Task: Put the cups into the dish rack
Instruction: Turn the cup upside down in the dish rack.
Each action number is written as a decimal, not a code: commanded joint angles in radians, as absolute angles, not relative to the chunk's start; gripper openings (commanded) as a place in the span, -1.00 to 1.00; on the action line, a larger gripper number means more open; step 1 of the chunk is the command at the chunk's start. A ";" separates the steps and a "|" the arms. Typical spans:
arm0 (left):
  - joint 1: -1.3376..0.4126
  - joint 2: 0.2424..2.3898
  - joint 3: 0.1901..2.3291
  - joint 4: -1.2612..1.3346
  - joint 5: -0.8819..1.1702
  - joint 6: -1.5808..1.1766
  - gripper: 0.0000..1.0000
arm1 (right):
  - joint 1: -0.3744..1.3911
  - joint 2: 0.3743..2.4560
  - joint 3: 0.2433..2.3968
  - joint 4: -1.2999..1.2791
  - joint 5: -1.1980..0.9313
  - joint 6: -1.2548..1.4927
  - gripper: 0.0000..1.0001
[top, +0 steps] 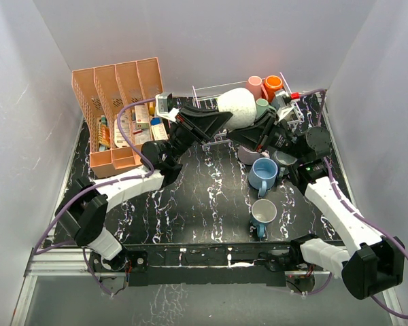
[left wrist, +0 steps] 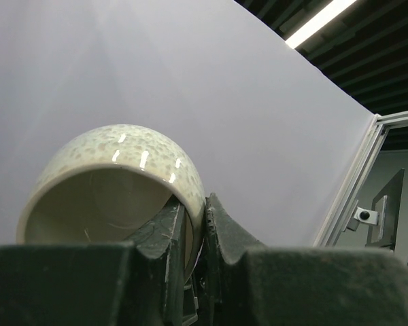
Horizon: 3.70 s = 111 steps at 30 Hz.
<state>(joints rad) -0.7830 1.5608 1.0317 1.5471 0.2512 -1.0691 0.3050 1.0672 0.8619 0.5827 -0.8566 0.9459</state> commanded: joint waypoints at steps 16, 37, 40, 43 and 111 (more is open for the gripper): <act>-0.786 1.388 0.796 1.793 0.123 -0.969 0.31 | 0.267 1.065 0.874 0.617 -0.936 0.764 -0.84; -0.776 0.958 0.563 0.996 0.024 -0.671 0.48 | 0.161 1.214 1.138 0.064 -1.011 0.135 -0.84; -0.775 0.917 0.554 0.895 0.010 -0.643 0.48 | 0.136 1.312 1.287 -0.157 -1.012 -0.005 -0.84; -0.776 0.880 0.528 0.846 -0.001 -0.642 0.49 | 0.121 1.440 1.472 -0.405 -0.955 -0.152 -0.84; -0.776 0.712 0.461 0.557 -0.116 -0.693 0.52 | 0.218 2.335 2.012 -0.011 -0.069 -0.156 -0.60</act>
<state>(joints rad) -0.7807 0.7383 0.4320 0.5518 -0.1055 -0.7063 0.2157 2.3657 1.9396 -0.1860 -0.0887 -0.1516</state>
